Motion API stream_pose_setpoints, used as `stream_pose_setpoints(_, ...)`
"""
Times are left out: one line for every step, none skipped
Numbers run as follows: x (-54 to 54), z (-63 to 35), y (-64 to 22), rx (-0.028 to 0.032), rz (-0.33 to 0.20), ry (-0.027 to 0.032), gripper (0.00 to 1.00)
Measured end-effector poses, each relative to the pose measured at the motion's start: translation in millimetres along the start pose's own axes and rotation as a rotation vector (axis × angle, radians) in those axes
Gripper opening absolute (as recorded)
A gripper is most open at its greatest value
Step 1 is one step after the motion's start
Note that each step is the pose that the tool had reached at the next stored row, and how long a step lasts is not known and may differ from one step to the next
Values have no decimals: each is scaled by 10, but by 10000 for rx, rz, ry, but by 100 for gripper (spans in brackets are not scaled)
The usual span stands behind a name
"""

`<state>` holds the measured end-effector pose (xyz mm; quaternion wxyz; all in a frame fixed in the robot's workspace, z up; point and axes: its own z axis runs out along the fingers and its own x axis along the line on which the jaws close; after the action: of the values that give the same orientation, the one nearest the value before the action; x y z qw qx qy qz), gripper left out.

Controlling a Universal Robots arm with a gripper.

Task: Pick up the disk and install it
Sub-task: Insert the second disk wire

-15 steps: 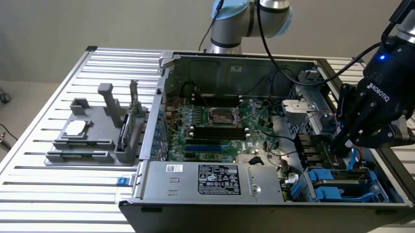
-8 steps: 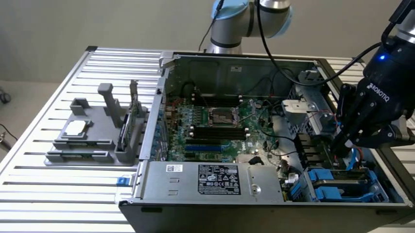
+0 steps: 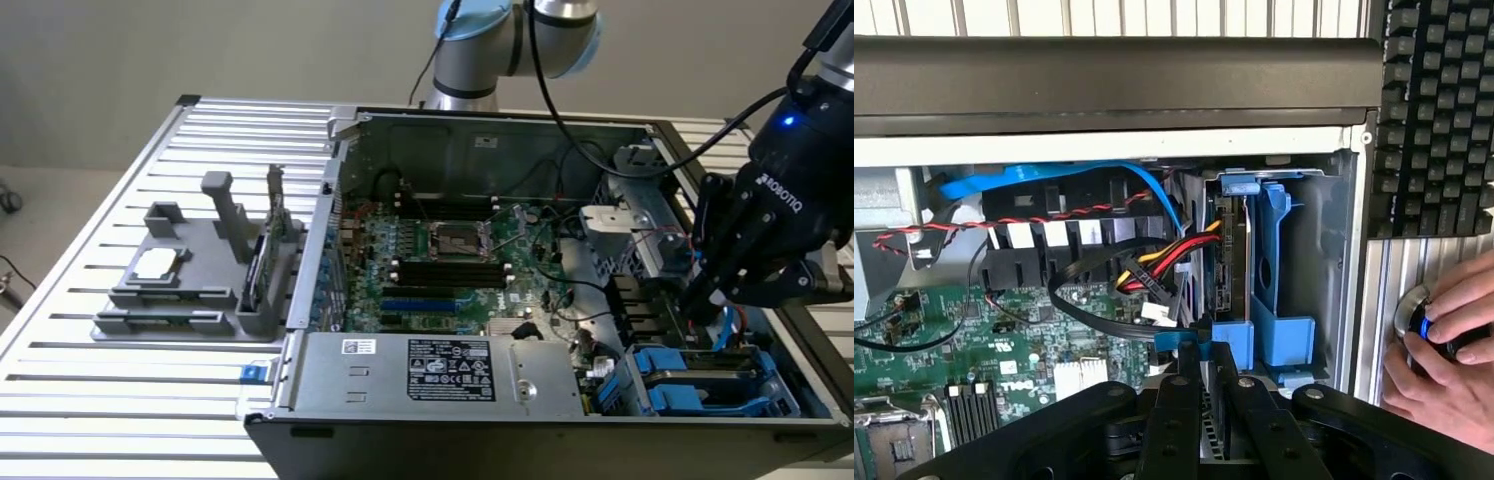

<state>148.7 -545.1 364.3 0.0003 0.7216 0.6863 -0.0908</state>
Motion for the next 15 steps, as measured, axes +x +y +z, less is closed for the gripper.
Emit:
stream_pose_setpoints(-11,2,0,-1,-17,54,16)
stream_pose_setpoints(-22,3,0,-1,-34,112,16)
stream_pose_setpoints(-33,5,0,-1,-51,184,16)
stream_pose_setpoints(-44,6,0,-1,-68,258,16)
stream_pose_setpoints(-54,8,1,-1,-85,337,16)
stream_pose_setpoints(-68,9,2,-1,-101,401,16)
stream_pose_setpoints(-82,11,2,0,-113,449,16)
stream_pose_setpoints(-98,13,3,1,-123,485,16)
stream_pose_setpoints(-113,15,4,0,-132,508,16)
stream_pose_setpoints(-125,17,5,-1,-146,529,16)
stream_pose_setpoints(-137,20,6,-3,-163,546,16)
stream_pose_setpoints(-146,21,6,-6,-180,558,16)
stream_pose_setpoints(-154,24,7,-9,-202,565,16)
stream_pose_setpoints(-160,25,7,-15,-228,565,16)
stream_pose_setpoints(-165,27,8,-20,-259,564,16)
